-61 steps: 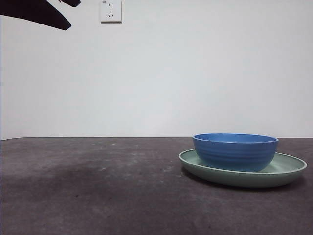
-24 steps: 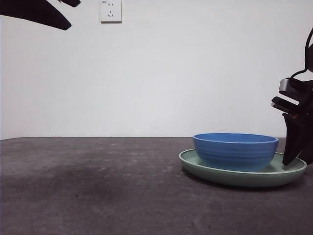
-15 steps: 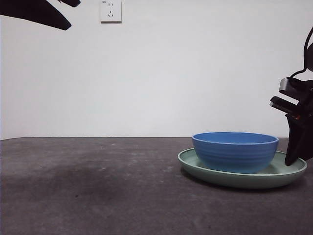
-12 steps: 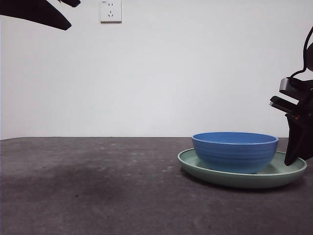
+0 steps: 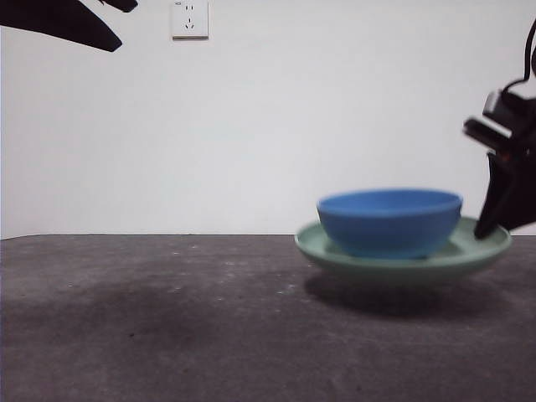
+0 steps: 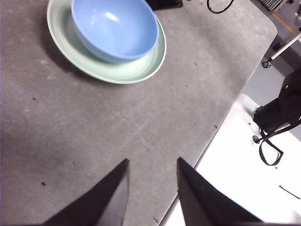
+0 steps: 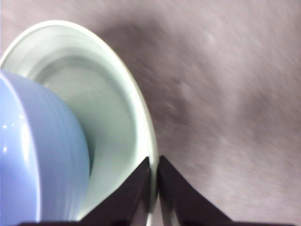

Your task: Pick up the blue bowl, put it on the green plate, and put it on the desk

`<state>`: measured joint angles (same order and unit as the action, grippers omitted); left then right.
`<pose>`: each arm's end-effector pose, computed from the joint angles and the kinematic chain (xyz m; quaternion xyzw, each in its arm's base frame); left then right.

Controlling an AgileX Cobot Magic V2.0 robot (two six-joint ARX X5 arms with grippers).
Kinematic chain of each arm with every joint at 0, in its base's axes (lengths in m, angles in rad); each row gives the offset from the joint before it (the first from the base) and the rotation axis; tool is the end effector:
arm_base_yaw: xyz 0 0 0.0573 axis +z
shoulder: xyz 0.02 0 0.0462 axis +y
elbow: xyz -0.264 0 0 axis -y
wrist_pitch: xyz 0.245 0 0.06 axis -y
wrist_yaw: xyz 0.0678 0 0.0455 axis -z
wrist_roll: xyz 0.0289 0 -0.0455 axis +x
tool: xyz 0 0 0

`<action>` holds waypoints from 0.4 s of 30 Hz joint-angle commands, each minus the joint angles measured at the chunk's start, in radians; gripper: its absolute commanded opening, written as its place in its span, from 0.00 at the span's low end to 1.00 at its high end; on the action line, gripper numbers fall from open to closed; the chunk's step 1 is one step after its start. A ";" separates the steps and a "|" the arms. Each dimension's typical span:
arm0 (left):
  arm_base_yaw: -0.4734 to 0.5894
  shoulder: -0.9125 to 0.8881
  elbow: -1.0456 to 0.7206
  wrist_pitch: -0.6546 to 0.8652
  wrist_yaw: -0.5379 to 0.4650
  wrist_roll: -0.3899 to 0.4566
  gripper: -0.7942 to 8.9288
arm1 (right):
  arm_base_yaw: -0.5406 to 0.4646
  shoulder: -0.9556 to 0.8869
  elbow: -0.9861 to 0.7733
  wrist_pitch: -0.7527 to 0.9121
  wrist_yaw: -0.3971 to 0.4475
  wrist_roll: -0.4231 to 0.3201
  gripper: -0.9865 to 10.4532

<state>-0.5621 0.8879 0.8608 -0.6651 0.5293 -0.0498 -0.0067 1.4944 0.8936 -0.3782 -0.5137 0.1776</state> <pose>0.1372 -0.1037 0.3024 -0.0145 0.3512 -0.4796 0.8040 0.2878 0.0123 0.2006 0.1963 0.4722 0.1802 0.8403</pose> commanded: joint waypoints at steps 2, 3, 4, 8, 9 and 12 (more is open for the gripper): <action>-0.006 0.005 0.006 0.006 0.006 0.011 0.25 | 0.012 -0.027 0.018 0.019 -0.043 0.066 0.10; -0.006 0.005 0.006 0.006 0.006 0.011 0.25 | 0.018 -0.035 0.018 0.023 -0.048 0.079 0.10; -0.006 0.005 0.006 0.006 0.006 0.011 0.25 | 0.027 -0.043 0.018 0.031 -0.050 0.092 0.10; -0.006 0.005 0.006 0.006 0.006 0.011 0.25 | 0.074 -0.054 0.024 0.045 -0.053 0.134 0.10; -0.006 0.005 0.006 0.006 0.006 0.011 0.25 | 0.089 -0.053 0.026 0.046 -0.051 0.141 0.10; -0.006 0.005 0.006 0.006 0.006 0.011 0.25 | 0.146 -0.052 0.031 0.053 -0.024 0.160 0.10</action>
<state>-0.5621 0.8879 0.8608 -0.6651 0.5293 -0.0498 0.1249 1.4330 0.8978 -0.3454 -0.5327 0.3042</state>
